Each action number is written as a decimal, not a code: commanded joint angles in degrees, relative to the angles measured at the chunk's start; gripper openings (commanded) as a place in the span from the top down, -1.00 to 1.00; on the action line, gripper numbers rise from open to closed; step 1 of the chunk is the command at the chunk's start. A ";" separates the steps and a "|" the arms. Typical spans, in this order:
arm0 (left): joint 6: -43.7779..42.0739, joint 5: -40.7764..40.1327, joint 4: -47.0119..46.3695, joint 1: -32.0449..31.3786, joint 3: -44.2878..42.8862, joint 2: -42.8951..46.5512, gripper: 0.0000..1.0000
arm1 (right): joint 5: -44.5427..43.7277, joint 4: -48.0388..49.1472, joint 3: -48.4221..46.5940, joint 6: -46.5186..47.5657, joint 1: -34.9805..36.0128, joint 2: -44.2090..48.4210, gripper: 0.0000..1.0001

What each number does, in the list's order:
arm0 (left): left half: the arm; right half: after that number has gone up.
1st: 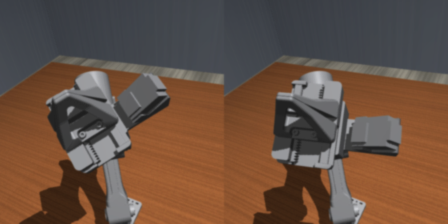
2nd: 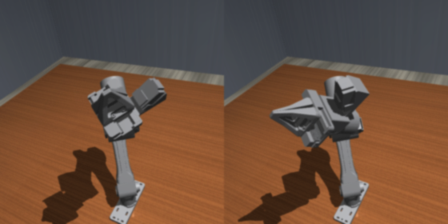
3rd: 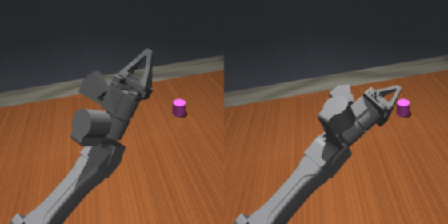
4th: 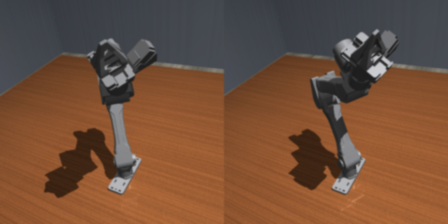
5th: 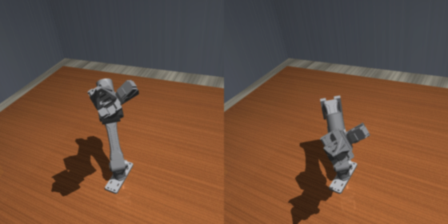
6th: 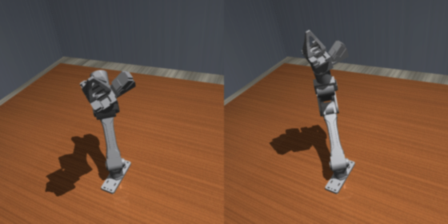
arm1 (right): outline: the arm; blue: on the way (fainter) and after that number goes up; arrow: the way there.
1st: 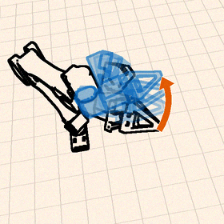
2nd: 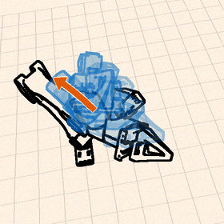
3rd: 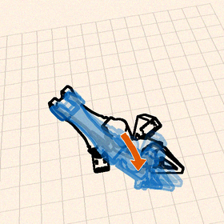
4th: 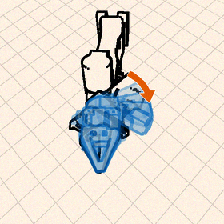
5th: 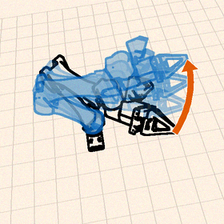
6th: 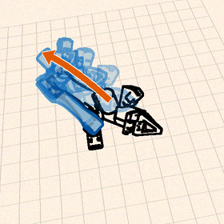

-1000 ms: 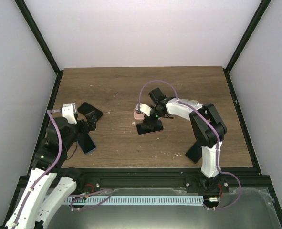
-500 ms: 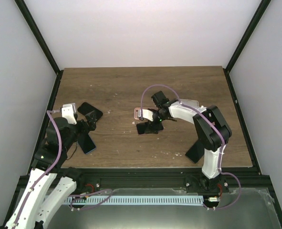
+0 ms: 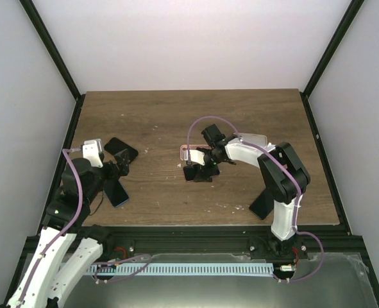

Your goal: Put the phone into the phone case

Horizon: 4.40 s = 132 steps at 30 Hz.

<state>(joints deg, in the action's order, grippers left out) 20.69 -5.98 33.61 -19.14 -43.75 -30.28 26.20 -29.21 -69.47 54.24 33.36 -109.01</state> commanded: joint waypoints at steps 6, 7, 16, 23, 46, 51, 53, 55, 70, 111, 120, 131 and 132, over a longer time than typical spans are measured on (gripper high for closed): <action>-0.85 -0.34 -0.12 0.33 0.50 0.75 -0.97 | -3.33 -0.25 0.34 0.96 0.82 -1.59 -0.95; -0.84 -0.40 -0.12 0.33 0.52 0.75 -0.97 | -3.33 -0.76 0.14 0.96 0.90 -1.91 -0.93; -0.82 -0.34 -0.12 0.33 0.59 0.66 -0.97 | -5.63 1.47 2.14 0.96 1.26 -2.54 -0.88; -0.82 -0.39 -0.07 0.33 0.59 0.49 -0.97 | -13.64 4.90 3.07 0.12 1.35 -3.03 -0.85; 9.25 4.40 -4.15 0.33 2.41 -7.92 -0.81 | -10.81 3.28 8.31 -20.21 -5.85 2.39 -0.54; 18.39 8.23 -8.53 0.32 0.57 -20.24 -0.64 | -11.44 3.19 9.17 -24.75 -8.17 1.91 -0.51; 22.19 10.03 -11.18 0.23 -0.79 -26.74 -0.55 | -12.11 3.83 10.08 -26.75 -10.00 1.95 -0.51; 25.05 12.13 -15.10 0.15 -1.78 -33.46 -0.42 | -13.14 4.23 10.40 -29.09 -11.22 2.46 -0.50; 32.65 15.68 -30.44 -5.42 -16.14 -70.62 -0.07 | -19.03 6.14 10.96 -35.49 -16.68 7.72 -0.49; 8.84 8.19 -7.25 -9.96 -18.94 -70.14 1.00 | -14.54 10.34 13.51 -38.87 -16.01 11.61 -0.44; -3.32 10.07 -10.86 -12.92 -6.05 -57.99 1.00 | -14.62 7.83 8.00 -44.06 -10.83 6.25 -0.43; -11.79 6.60 -15.24 -17.34 -4.09 -58.56 1.00 | -18.98 2.95 8.53 -36.85 -9.37 7.69 -0.79; -12.28 6.76 -15.76 -17.56 -4.22 -58.84 1.00 | -19.06 2.39 8.76 -36.38 -9.37 7.95 -0.82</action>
<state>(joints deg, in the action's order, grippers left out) 12.58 1.65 21.65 -36.01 -47.20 -87.94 8.49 -24.10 -61.67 14.35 23.77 -103.98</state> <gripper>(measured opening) 0.016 0.886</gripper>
